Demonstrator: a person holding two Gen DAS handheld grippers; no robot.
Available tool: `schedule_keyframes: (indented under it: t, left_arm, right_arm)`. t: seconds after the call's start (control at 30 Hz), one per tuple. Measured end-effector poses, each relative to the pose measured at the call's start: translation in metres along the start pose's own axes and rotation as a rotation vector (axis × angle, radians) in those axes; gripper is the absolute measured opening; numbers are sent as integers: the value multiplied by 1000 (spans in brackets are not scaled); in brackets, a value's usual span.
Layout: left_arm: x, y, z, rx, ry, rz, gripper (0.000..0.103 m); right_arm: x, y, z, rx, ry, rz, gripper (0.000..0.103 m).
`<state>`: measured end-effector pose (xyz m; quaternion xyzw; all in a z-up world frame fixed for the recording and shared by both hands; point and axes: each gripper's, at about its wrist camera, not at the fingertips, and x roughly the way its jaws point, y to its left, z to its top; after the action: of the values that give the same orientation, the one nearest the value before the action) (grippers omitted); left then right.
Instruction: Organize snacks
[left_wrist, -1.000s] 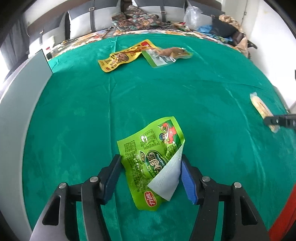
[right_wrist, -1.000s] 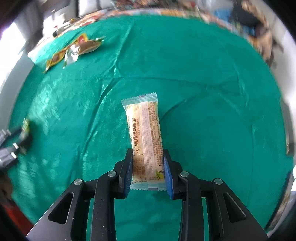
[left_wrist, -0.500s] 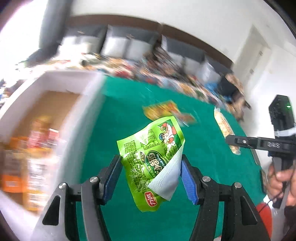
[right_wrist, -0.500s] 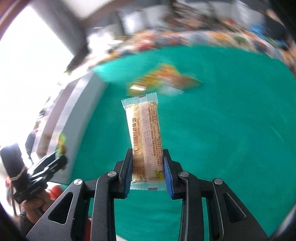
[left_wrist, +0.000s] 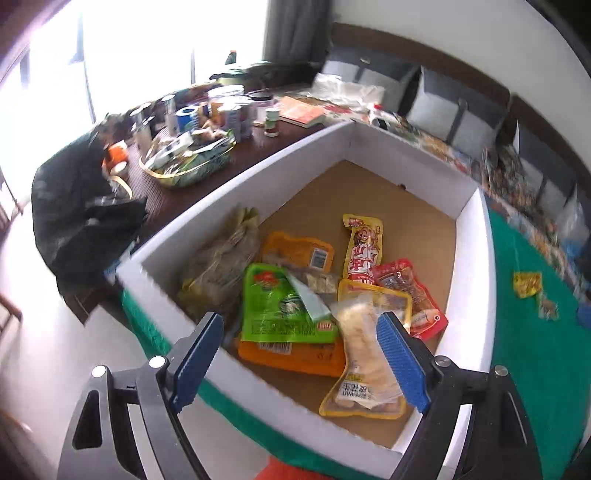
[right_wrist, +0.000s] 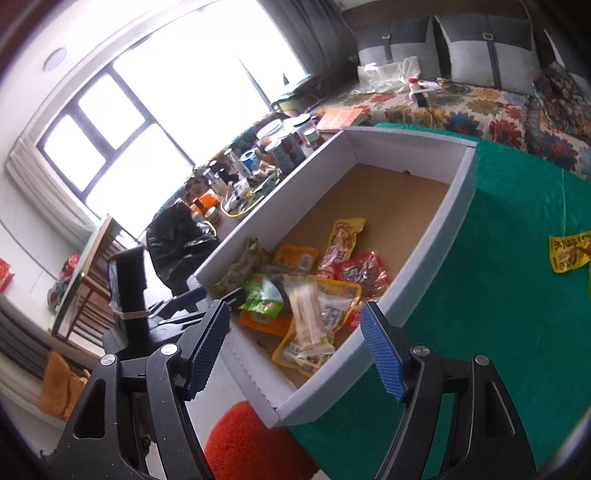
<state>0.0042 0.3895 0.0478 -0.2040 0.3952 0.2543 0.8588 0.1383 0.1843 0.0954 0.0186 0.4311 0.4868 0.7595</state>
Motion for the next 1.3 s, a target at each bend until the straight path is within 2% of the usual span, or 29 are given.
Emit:
schedule_keyframes:
  t: [0.07, 0.1, 0.2, 0.23, 0.27, 0.33, 0.43, 0.5, 0.67, 0.87, 1.1, 1.2, 1.3]
  left_arm:
    - [-8, -7, -6, -19, -16, -51, 85]
    - [-13, -15, -9, -16, -26, -85, 85]
    - [-28, -51, -14, 20, -49, -192, 92]
    - [-33, -67, -16, 41, -56, -236, 99]
    - [-39, -86, -20, 66, -63, -280, 102]
    - [-52, -130, -31, 131, -77, -362, 103]
    - [-48, -190, -49, 226, -51, -450, 103]
    - [-34, -230, -65, 294, -9, -462, 103]
    - [21, -313, -114, 432, 88, -424, 102]
    - [72, -375, -153, 543, 151, -353, 102]
    - [107, -405, -166, 578, 163, -314, 102]
    - [108, -409, -172, 631, 102, -289, 103]
    - [108, -409, -173, 629, 90, -301, 103]
  right_arm:
    - [-20, -24, -14, 3, -33, -64, 77]
    - [-28, -44, -23, 1, -46, -126, 77]
    - [-50, -110, -58, -14, -71, -363, 77]
    - [-58, -141, -79, -16, -61, -470, 77]
    - [-62, -161, -89, -12, -44, -534, 77]
    - [-80, -222, -130, 28, 23, -705, 77]
    - [-118, -277, -171, 106, 36, -821, 77]
    - [-148, -307, -197, 170, 10, -889, 77]
    - [-182, -350, -231, 266, -31, -952, 77]
    - [-203, -368, -245, 327, -119, -844, 86]
    - [-198, -366, -246, 328, -114, -848, 90]
    - [-198, -367, -247, 327, -115, -849, 90]
    - [-198, -367, -247, 328, -115, -847, 90]
